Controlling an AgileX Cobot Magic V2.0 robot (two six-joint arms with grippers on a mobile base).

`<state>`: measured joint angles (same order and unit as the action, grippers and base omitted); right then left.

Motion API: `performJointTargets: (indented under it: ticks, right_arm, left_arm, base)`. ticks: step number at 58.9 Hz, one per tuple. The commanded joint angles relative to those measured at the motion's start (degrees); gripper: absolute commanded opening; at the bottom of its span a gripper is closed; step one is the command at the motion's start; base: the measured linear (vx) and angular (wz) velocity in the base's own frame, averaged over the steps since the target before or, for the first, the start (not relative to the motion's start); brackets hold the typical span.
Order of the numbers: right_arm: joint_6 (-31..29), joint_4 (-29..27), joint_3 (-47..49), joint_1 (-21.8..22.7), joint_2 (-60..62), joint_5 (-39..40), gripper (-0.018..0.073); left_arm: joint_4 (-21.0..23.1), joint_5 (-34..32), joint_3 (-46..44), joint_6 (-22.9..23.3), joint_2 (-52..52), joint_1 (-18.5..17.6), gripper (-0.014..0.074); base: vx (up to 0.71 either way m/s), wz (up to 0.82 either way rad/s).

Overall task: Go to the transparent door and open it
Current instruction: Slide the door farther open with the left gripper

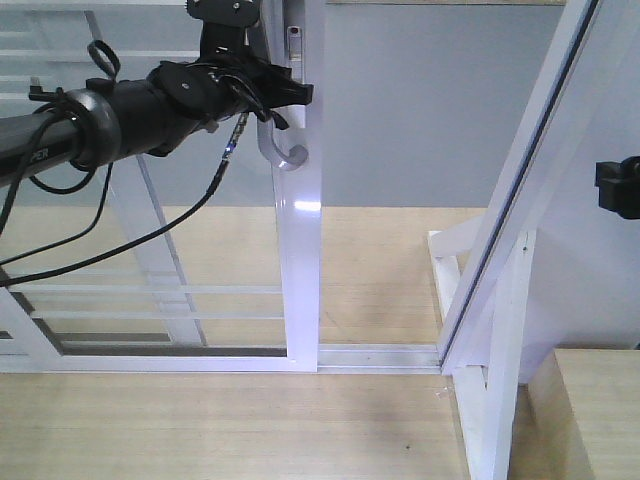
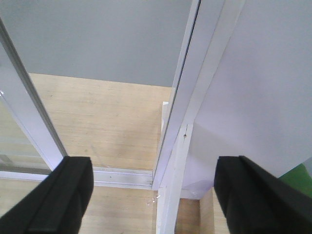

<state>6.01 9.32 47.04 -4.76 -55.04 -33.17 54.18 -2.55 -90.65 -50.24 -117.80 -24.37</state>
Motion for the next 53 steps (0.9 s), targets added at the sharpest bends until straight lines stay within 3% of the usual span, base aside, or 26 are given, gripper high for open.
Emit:
performJointTargets:
  ticks: [1, 12, 21, 30, 53]
  right_arm:
    - [-0.5, 0.7, 1.6, 0.3, 0.5, 3.6, 0.0567]
    - [-0.5, 0.9, 1.6, 0.3, 0.5, 3.6, 0.0567]
    - [-0.5, 0.9, 1.6, 0.3, 0.5, 3.7, 0.0567]
    - [-0.5, 0.9, 1.6, 0.3, 0.5, 3.7, 0.0567]
    - [-0.5, 0.6, 1.6, 0.3, -0.1, 3.5, 0.0567]
  left_arm:
    - [0.1, -8.6, -2.4, 0.0, 5.8, 3.6, -0.0008]
    - [0.3, -6.7, 3.2, 0.2, 10.1, 7.3, -0.0008]
    - [3.2, -11.9, 12.8, 0.2, 16.1, 9.4, -0.0008]
    - [2.8, -15.8, 20.4, -0.1, 22.2, 11.4, -0.0007]
    - [2.6, -15.8, 28.3, -1.9, 31.9, 19.0, -0.0006]
  base:
    - [0.0, 0.0]
    - [0.0, 0.0]
    - [0.0, -0.01]
    - [0.0, -0.02]
    - [0.0, 0.01]
